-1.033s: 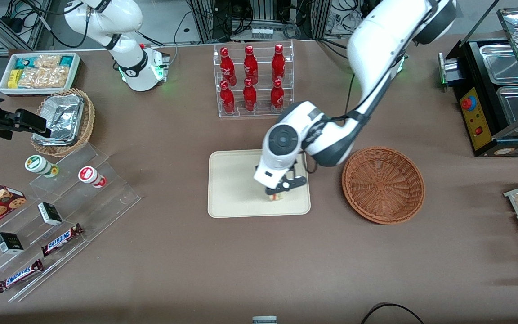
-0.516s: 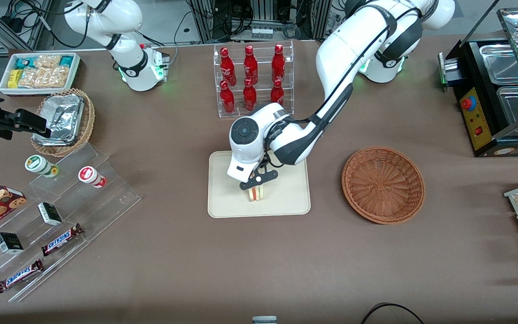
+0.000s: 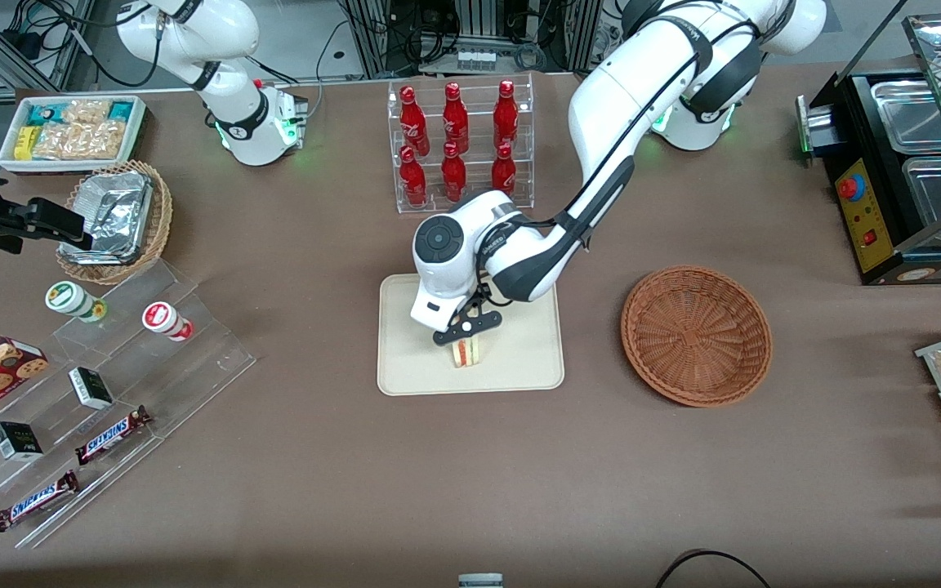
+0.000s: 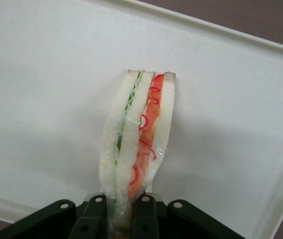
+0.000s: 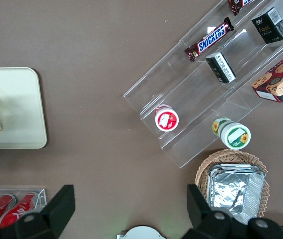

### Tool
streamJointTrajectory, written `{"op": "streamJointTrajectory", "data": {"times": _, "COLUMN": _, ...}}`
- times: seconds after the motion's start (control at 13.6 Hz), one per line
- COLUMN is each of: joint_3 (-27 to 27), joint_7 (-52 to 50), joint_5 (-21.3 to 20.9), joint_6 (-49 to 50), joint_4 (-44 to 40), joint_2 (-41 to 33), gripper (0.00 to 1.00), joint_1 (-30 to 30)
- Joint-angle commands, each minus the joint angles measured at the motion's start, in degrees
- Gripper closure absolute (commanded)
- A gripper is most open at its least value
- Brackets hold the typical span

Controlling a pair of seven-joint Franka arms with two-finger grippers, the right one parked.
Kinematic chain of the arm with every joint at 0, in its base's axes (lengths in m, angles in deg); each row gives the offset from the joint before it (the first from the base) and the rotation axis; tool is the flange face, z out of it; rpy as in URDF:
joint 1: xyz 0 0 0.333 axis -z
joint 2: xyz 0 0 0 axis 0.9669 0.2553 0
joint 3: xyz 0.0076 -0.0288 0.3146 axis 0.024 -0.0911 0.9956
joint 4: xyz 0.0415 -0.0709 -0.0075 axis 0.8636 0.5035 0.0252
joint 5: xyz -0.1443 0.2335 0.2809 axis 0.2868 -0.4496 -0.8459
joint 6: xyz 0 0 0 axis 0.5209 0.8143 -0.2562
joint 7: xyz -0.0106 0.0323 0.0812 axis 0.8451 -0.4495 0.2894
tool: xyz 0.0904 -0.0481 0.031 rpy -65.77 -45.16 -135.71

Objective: Place sandwich from basket to tray
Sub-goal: 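Lower the sandwich onto the tray and open the left gripper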

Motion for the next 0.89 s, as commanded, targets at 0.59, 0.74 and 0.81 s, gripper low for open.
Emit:
{"op": "streamJointTrajectory", "data": {"times": 0.59, "joint_3": 0.55, "joint_7": 0.37, "joint_5": -0.73, "joint_6": 2.26, "joint_4": -1.86, "joint_2": -2.85, "gripper": 0.00, "joint_1": 0.77}}
{"op": "streamJointTrajectory", "data": {"times": 0.74, "joint_3": 0.37, "joint_7": 1.07, "joint_5": -0.03, "joint_6": 4.72, "joint_4": -2.13, "joint_2": -5.75, "gripper": 0.00, "joint_1": 0.16}}
{"op": "streamJointTrajectory", "data": {"times": 0.81, "joint_3": 0.20, "joint_7": 0.99, "joint_5": 0.67, "joint_6": 5.34, "joint_4": -2.13, "joint_2": -7.33, "gripper": 0.00, "joint_1": -0.98}}
